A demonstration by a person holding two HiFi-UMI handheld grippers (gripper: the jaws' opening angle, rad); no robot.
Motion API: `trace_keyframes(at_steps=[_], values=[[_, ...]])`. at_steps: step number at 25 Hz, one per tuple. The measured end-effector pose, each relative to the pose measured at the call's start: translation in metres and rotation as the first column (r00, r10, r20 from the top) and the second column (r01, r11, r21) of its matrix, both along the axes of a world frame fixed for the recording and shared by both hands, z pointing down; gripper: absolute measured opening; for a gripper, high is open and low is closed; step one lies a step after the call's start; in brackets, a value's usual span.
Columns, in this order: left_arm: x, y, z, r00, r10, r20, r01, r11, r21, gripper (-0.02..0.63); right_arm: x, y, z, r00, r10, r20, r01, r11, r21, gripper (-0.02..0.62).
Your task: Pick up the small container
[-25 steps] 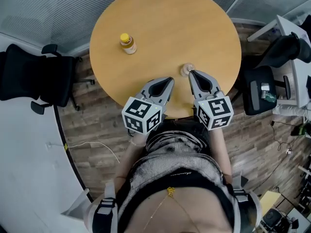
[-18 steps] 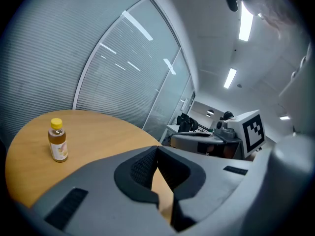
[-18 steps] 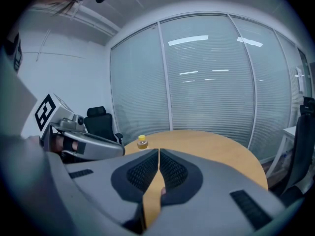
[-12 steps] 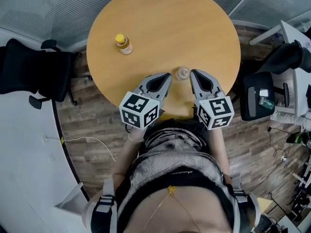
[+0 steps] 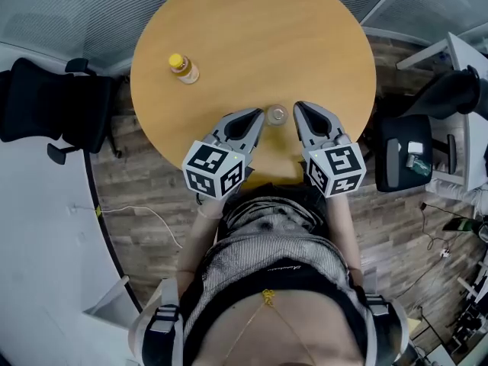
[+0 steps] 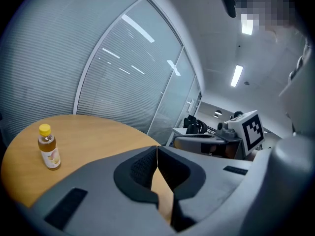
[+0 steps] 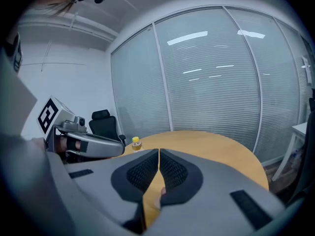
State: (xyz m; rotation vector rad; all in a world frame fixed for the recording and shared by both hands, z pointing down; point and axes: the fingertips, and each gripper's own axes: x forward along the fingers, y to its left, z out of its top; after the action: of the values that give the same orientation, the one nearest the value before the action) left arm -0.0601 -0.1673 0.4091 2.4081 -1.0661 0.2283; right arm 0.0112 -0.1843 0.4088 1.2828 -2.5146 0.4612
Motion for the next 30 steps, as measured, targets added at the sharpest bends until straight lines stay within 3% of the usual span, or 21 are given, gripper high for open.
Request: trace_keyframes(at_steps=[12, 30], values=[[0.019, -0.001, 0.01, 1.0, 0.019, 0.009, -0.019, 1.0, -0.013, 0.018, 0.023, 0.004, 0.002, 1.0, -0.009, 0.014, 0.009, 1.0, -0.009, 0.023], [0.028, -0.002, 0.027, 0.999, 0.045, -0.011, -0.045, 0.998, -0.051, 0.018, 0.025, 0.005, 0.009, 1.0, -0.006, 0.029, 0.007, 0.999, -0.036, 0.023]])
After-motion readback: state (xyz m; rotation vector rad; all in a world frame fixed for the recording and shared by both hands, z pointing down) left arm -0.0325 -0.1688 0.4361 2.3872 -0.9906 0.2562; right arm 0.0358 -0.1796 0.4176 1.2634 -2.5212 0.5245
